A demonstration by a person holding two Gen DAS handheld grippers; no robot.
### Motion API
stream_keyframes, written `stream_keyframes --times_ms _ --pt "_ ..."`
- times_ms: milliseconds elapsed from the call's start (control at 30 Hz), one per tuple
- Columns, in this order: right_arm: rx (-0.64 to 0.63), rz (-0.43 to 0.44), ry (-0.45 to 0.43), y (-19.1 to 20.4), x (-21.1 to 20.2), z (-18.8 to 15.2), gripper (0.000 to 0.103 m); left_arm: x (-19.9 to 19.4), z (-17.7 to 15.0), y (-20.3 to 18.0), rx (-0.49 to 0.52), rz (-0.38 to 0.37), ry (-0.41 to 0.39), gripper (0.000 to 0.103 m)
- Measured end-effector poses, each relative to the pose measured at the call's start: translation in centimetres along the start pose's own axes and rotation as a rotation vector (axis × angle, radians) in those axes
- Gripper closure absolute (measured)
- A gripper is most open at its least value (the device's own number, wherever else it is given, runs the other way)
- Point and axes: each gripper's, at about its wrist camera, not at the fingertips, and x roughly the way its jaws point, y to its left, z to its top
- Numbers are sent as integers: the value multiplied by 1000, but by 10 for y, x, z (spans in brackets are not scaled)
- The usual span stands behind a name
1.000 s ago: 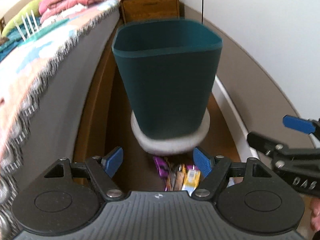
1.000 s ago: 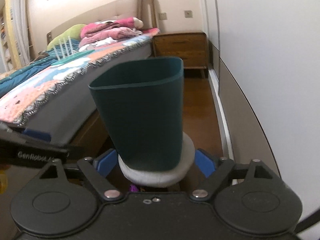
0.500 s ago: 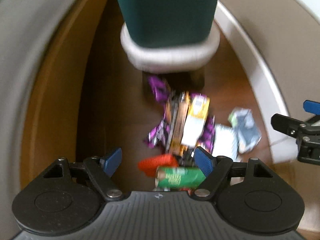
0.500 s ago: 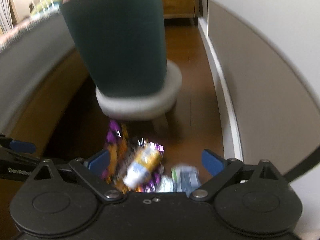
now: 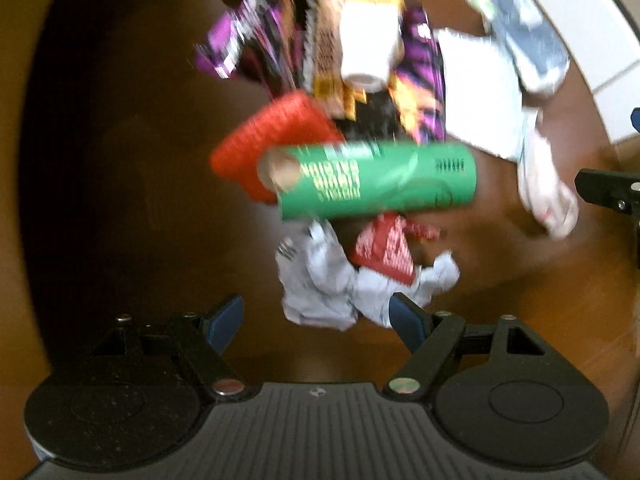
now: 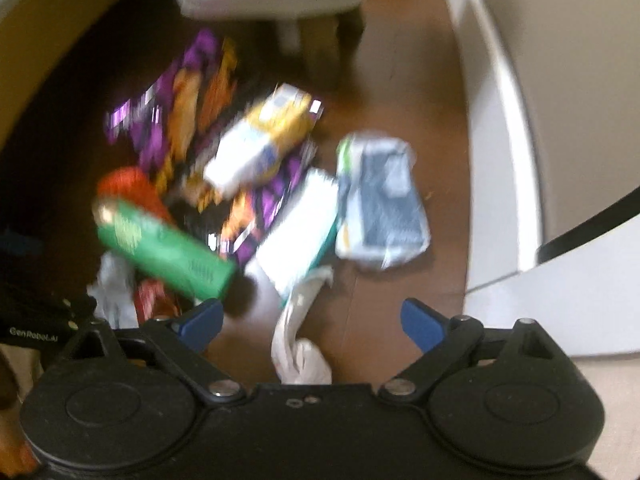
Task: Collect trash
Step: 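Lower both tools back toward the remaining trash pile, then grasp grey crumpled tissue with left tool while right tool grasps white plastic bag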
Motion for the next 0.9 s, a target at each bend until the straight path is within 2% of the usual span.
stream_keyframes --times_ms 100,200,367,467,567,633,700,800,867,900 --pt "30 21 54 -3 18 -6 11 20 -3 6 -42 -51 40 24" --pt "55 35 80 -5 29 -9 13 36 -1 16 -127 -100 79 24" --pt "62 61 100 -6 41 -10 15 47 0 43 -281 -170 98 24" --pt "56 71 108 -5 47 -9 18 59 2 55 -337 -159 130 24" --pt "18 71 128 1 55 -10 22 68 4 57 -335 -168 138 24" --pt "-17 62 143 6 61 -13 25 72 5 59 -338 -213 138 24" --pt "-30 55 149 8 63 -14 29 73 6 58 -330 -225 129 24" --pt "-44 58 162 12 67 -16 38 76 9 56 -314 -275 121 25" --pt "-61 46 165 15 69 -17 51 78 9 52 -296 -274 129 28" --pt "-69 40 165 16 69 -17 53 80 8 51 -289 -278 140 37"
